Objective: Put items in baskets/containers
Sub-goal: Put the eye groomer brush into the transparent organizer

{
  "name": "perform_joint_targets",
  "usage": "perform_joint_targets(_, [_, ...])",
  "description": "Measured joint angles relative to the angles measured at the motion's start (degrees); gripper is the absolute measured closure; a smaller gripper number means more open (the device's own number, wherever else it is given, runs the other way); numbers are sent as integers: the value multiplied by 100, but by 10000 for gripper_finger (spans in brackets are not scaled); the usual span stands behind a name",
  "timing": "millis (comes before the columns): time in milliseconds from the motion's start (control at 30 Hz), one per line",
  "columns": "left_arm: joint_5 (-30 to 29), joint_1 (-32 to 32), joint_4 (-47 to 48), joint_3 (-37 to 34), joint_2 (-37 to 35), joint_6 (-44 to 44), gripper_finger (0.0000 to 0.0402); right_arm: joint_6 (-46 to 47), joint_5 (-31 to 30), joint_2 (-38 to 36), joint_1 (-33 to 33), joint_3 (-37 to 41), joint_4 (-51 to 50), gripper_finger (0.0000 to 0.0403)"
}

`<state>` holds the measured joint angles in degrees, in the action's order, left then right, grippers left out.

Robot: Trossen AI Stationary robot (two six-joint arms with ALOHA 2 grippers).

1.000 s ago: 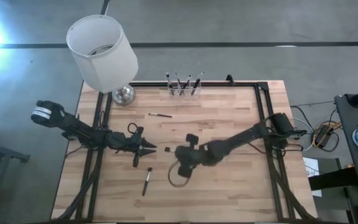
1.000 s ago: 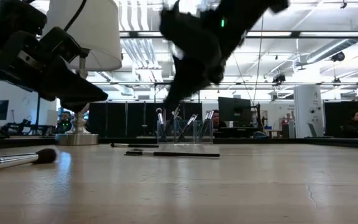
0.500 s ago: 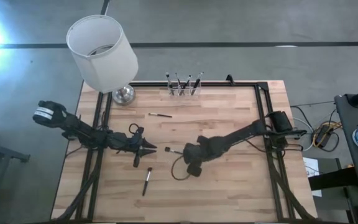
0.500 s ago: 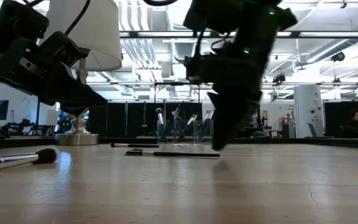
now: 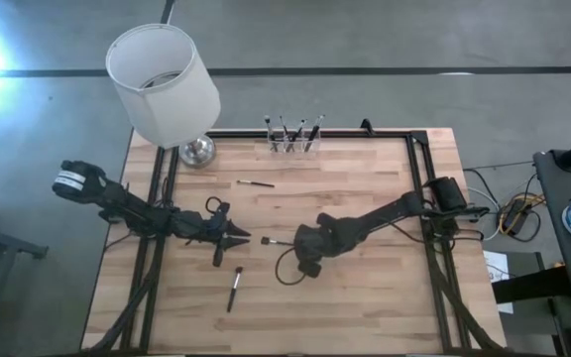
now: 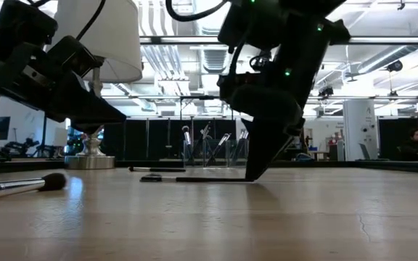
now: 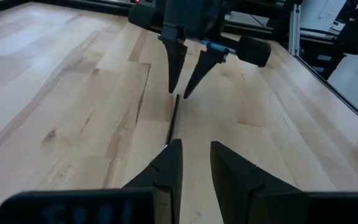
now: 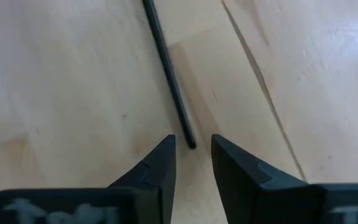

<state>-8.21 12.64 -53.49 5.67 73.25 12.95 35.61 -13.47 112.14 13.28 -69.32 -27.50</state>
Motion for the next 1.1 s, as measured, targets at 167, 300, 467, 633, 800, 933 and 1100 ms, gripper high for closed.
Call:
perform_joint_targets(167, [0, 0, 1, 0, -1, -2, 326, -336, 190, 1, -53, 5, 195, 294])
perform_joint_targets(300, [-1, 0, 0, 0, -2, -2, 326, -646, 443, 62, -130, 11, 279, 301])
perform_joint_targets(467, [2, 0, 0, 2, -2, 65, 326, -734, 501, 98, -192, 20, 283, 341])
perform_joint_targets(633, [0, 0, -3, 4, -2, 306, 326, -756, 319, 84, -156, 140, 489, 389])
perform_joint_targets(800, [-353, 0, -49, 3, -4, 495, 326, -697, -43, 19, -32, 648, 1587, 393])
perform_joint_targets(933, [-548, -2, -90, 0, -4, 606, 326, -585, -348, -67, 74, 1143, 2620, 393])
perform_joint_targets(1100, [-691, 0, -345, -7, -4, 763, 320, -577, -681, -236, 153, 1752, 3790, 394])
